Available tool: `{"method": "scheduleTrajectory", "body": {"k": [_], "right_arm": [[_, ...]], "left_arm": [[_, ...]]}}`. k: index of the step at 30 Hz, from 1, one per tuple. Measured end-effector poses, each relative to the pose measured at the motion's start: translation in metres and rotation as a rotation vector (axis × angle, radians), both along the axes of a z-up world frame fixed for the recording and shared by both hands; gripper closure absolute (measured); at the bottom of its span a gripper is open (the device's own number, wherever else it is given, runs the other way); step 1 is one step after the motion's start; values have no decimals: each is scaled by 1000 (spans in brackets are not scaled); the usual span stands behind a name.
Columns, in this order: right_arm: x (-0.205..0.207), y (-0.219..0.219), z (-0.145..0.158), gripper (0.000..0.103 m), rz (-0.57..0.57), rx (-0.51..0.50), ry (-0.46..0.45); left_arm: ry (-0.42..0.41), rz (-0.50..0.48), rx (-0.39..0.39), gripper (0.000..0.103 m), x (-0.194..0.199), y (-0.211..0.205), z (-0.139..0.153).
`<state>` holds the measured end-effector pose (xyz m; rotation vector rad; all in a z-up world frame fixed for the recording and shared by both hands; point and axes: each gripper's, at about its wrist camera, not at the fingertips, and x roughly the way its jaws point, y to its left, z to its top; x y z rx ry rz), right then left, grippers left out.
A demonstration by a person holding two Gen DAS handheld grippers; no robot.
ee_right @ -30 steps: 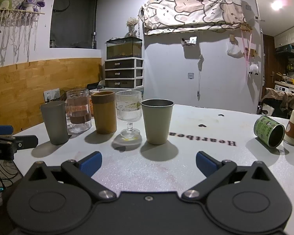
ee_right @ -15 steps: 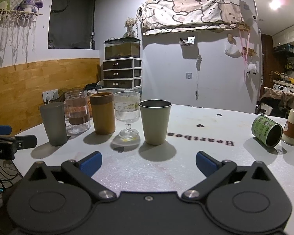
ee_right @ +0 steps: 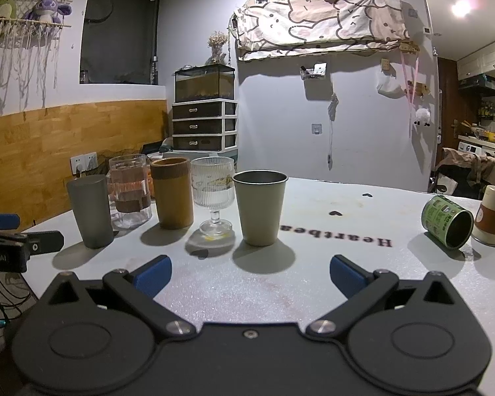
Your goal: Flip cup upright
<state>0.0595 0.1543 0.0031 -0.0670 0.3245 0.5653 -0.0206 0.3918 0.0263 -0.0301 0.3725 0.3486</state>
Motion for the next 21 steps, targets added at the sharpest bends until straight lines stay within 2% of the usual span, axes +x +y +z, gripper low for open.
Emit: {"method": "scheduleTrajectory", "body": {"k": [21], "right_arm": [[-1, -2, 5, 0, -10, 6, 0]], "left_arm": [[1, -2, 0, 0, 0, 0, 0]]}}
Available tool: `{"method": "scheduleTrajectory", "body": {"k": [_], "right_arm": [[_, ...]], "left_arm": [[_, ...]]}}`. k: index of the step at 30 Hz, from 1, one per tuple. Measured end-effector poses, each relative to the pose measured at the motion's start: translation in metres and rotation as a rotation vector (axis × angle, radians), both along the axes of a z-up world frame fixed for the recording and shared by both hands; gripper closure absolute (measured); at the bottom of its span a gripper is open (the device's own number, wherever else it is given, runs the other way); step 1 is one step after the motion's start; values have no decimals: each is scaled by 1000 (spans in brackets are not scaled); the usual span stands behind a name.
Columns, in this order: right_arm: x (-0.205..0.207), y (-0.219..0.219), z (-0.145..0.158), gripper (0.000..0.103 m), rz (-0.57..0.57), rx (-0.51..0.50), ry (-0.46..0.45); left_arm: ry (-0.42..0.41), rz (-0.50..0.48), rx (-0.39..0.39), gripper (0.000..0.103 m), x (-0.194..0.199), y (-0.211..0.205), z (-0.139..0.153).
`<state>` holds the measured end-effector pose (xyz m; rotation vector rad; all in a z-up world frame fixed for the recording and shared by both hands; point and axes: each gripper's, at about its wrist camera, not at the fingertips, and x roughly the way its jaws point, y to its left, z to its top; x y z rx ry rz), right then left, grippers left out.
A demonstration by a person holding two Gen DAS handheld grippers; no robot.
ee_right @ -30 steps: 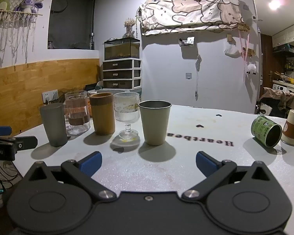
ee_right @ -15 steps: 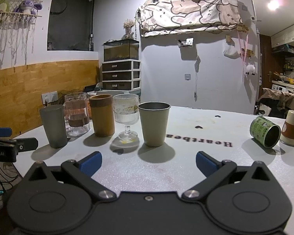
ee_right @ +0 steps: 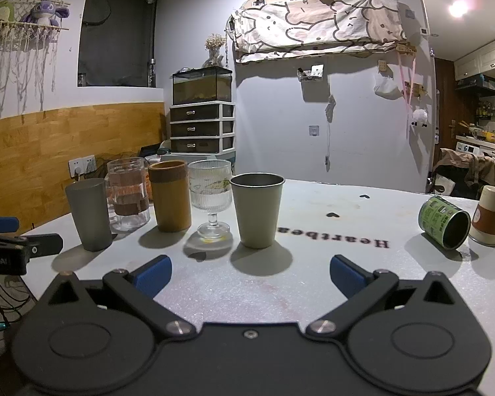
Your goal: Flip cup upright
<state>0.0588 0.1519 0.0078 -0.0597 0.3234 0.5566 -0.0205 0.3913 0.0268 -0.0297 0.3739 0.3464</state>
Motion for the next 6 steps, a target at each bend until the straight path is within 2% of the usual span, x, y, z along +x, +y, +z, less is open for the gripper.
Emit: {"method": "scheduleTrajectory", "body": {"k": [6], "right_arm": [[0, 0, 0, 0, 0, 0, 0]], "left_arm": [[1, -1, 0, 0, 0, 0, 0]]}}
